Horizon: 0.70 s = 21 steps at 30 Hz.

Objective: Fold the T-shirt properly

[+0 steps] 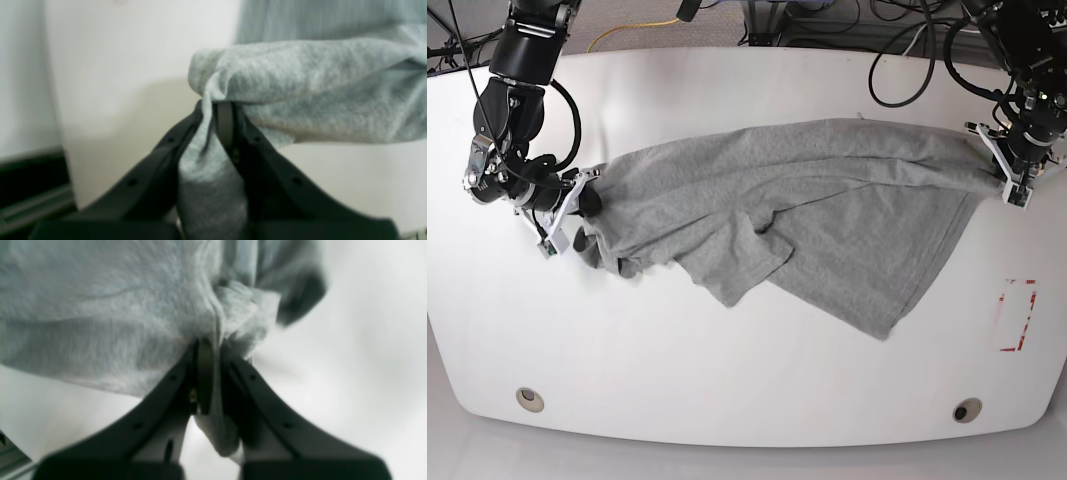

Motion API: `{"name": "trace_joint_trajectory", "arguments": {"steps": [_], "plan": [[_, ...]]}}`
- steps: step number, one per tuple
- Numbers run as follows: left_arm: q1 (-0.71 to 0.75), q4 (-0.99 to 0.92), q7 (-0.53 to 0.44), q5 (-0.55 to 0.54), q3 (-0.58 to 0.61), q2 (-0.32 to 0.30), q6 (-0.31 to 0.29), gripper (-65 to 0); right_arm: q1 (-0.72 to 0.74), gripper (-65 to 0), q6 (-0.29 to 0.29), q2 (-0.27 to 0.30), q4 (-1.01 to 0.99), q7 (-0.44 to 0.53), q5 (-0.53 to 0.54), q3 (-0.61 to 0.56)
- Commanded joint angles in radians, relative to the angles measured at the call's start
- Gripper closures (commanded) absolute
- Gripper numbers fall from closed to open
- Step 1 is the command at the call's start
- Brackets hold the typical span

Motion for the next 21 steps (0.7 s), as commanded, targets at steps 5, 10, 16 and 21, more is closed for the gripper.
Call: {"name": "trace_joint_trajectory", "arguments": {"steps": [5, 10, 16, 21], "plan": [[0.037, 0.016, -0.042, -0.011, -0.004, -0.02, 0.007, 0.0, -0.068, -13.6, 0.0, 0.056, 0.035, 0.017, 0.212, 0.021], [0.043, 0.016, -0.042, -0.011, -0.004, -0.023, 0.007, 0.0, -0.127, -41.5, 0.0, 0.062, 0.125, 0.017, 0.271, 0.078], [0.043, 0.019, -0.042, -0.011, -0.004, -0.026, 0.007, 0.0, -0.142, -49.5, 0.0, 0.056, 0.228, 0.017, 0.269, 0.113], [0.045, 0.019, -0.042, -0.009, -0.005, -0.026, 0.007, 0.0, -0.077, -49.5, 0.0, 0.057, 0.221, 0.017, 0.268, 0.11]]}}
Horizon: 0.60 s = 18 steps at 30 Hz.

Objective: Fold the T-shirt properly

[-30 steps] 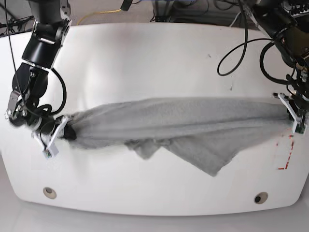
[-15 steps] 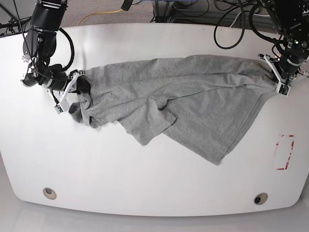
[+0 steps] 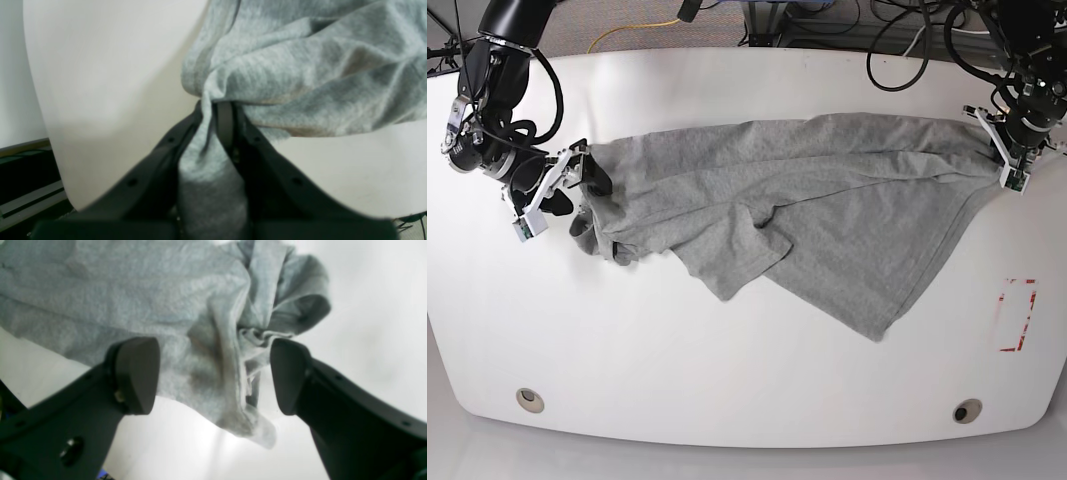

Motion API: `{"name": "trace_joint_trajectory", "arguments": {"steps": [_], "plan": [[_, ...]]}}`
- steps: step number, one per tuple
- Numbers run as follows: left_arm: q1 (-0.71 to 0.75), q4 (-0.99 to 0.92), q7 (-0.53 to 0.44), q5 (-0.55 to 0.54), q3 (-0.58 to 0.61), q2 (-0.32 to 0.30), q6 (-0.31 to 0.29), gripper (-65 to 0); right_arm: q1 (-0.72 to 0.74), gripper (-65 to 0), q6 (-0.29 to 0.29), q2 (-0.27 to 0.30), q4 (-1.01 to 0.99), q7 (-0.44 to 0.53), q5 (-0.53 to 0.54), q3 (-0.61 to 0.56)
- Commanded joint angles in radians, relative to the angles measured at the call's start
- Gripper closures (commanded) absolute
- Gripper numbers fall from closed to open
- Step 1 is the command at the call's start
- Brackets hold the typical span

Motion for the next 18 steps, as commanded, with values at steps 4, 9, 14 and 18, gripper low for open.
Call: {"name": "trace_joint_trajectory", "arguments": {"steps": [4, 9, 14, 18], "plan": [[-0.004, 0.019, -0.015, -0.004, -0.006, -0.015, 0.006, 0.0, 0.137, -49.5, 0.002, 0.019, -0.038, 0.026, 0.014, -0.054], [-0.004, 0.019, -0.015, -0.004, -0.006, -0.012, 0.006, 0.0, 0.283, -49.5, 0.002, 0.016, -0.185, 0.032, 0.014, -0.184], [-0.004, 0.019, -0.015, -0.004, -0.006, -0.012, 0.006, 0.0, 0.415, -49.5, 0.002, -0.016, -0.351, 0.075, 0.012, -0.29], [-0.004, 0.019, -0.015, -0.004, -0.004, -0.012, 0.006, 0.0, 0.511, -49.5, 0.002, -0.023, -0.479, 0.145, -0.018, -0.421]]}}
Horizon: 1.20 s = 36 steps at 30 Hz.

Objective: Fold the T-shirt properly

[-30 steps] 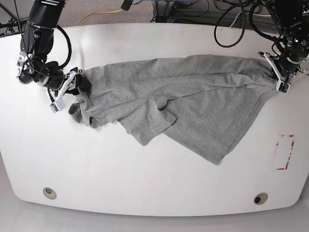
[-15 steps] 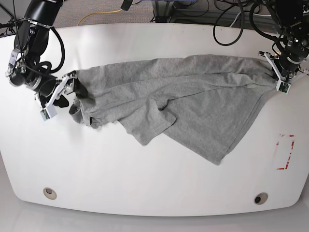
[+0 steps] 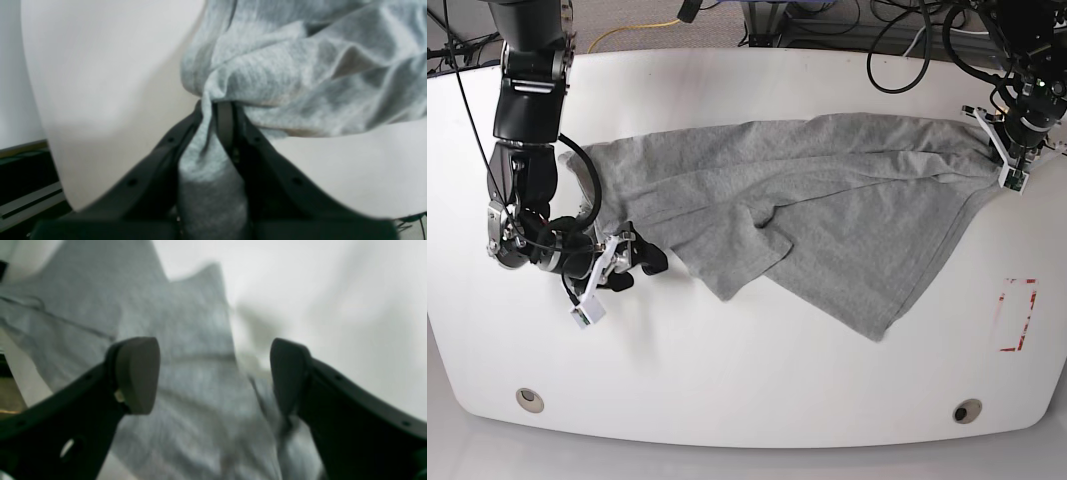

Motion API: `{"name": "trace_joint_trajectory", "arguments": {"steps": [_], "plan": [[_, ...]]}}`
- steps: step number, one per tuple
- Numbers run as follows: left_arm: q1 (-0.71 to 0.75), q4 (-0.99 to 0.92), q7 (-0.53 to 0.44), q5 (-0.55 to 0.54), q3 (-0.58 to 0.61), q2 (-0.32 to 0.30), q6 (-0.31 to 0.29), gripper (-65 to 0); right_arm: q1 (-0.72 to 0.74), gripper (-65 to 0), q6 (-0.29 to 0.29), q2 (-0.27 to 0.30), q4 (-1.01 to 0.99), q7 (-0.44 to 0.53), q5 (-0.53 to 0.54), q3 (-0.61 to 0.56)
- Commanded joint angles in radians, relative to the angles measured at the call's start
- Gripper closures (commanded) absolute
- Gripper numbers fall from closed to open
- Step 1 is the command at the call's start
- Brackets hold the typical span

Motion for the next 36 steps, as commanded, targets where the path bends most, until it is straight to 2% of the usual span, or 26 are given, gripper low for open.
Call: {"name": "trace_joint_trajectory", "arguments": {"steps": [1, 6, 12, 16, 21, 30, 33, 36], "plan": [[-0.003, 0.019, -0.016, -0.005, -0.005, -0.012, 0.005, 0.0, 0.069, -49.5, 0.004, 0.007, -0.045, 0.039, -0.022, -0.066], [-0.003, 0.019, -0.016, -0.005, -0.005, -0.012, 0.005, 0.0, 0.143, -49.5, 0.004, -0.048, -0.174, 0.122, -0.156, -0.141], [-0.003, 0.019, -0.016, -0.005, -0.005, -0.012, 0.005, 0.0, 0.165, -49.5, 0.004, -0.108, -0.283, 0.219, -0.335, -0.153], [-0.003, 0.019, -0.016, -0.005, -0.005, -0.011, 0.005, 0.0, 0.165, -49.5, 0.004, -0.143, -0.3, 0.247, -0.42, -0.153], [-0.003, 0.019, -0.016, -0.005, -0.007, -0.011, 0.005, 0.0, 0.155, -49.5, 0.004, -0.18, -0.3, 0.248, -0.455, -0.15], [-0.003, 0.019, -0.016, -0.005, -0.007, -0.011, 0.005, 0.0, 0.129, -49.3, 0.004, -0.228, -0.3, 0.264, -0.457, -0.15], [-0.003, 0.019, -0.016, -0.005, -0.007, -0.012, 0.005, 0.0, 0.12, -44.5, 0.004, -0.234, -0.302, 0.285, -0.458, -0.15], [-0.003, 0.019, -0.016, -0.005, -0.007, -0.014, 0.005, 0.0, 0.103, -34.6, 0.004, -0.235, -0.302, 0.29, -0.458, -0.149]]}}
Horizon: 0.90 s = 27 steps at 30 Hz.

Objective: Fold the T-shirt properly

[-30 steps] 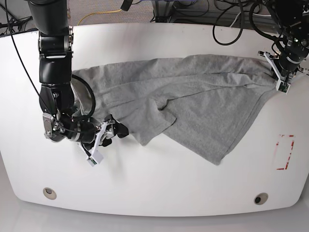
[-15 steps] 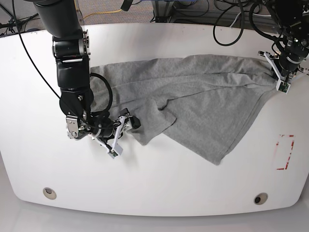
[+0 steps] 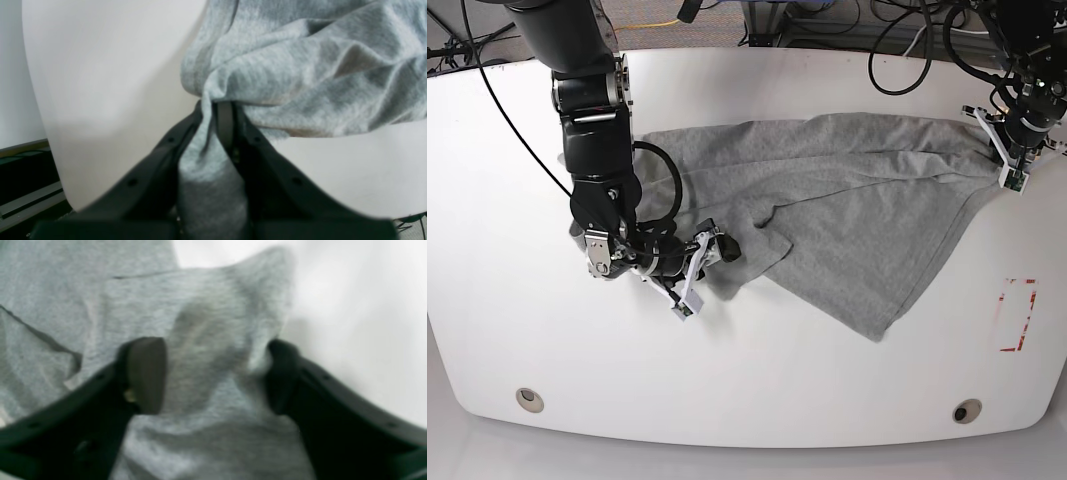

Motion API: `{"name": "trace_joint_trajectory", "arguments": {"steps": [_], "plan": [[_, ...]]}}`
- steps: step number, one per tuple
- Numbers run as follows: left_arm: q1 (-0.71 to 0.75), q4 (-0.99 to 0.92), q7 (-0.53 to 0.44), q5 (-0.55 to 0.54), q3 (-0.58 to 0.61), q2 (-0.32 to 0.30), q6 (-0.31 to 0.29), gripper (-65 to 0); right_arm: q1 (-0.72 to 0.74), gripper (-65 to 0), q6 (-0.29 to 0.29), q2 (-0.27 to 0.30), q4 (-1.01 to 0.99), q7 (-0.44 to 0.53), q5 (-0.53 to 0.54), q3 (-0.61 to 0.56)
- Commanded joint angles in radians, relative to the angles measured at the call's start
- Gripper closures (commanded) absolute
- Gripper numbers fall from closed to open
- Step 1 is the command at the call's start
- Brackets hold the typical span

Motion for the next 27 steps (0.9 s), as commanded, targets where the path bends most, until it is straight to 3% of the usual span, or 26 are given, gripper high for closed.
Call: {"name": "trace_joint_trajectory", "arguments": {"steps": [1, 8, 17, 27], "plan": [[-0.003, 0.019, -0.015, -0.005, -0.007, -0.014, 0.006, 0.0, 0.021, -31.5, 0.006, 0.005, 0.013, 0.006, 0.008, 0.005], [-0.006, 0.019, -0.015, -0.005, -0.005, -0.014, 0.006, 0.0, 0.021, 0.0, 0.006, 0.011, 0.03, -0.003, 0.018, 0.005], [-0.014, 0.037, -0.015, -0.006, -0.002, -0.012, 0.006, 0.0, 0.009, 0.0, 0.006, 0.038, 0.274, -0.124, 0.018, 0.008], [-0.22, 0.077, -0.011, -0.003, 0.001, -0.017, 0.006, 0.0, 0.061, 0.0, 0.006, 0.103, 0.483, -0.298, 0.018, 0.135]]}}
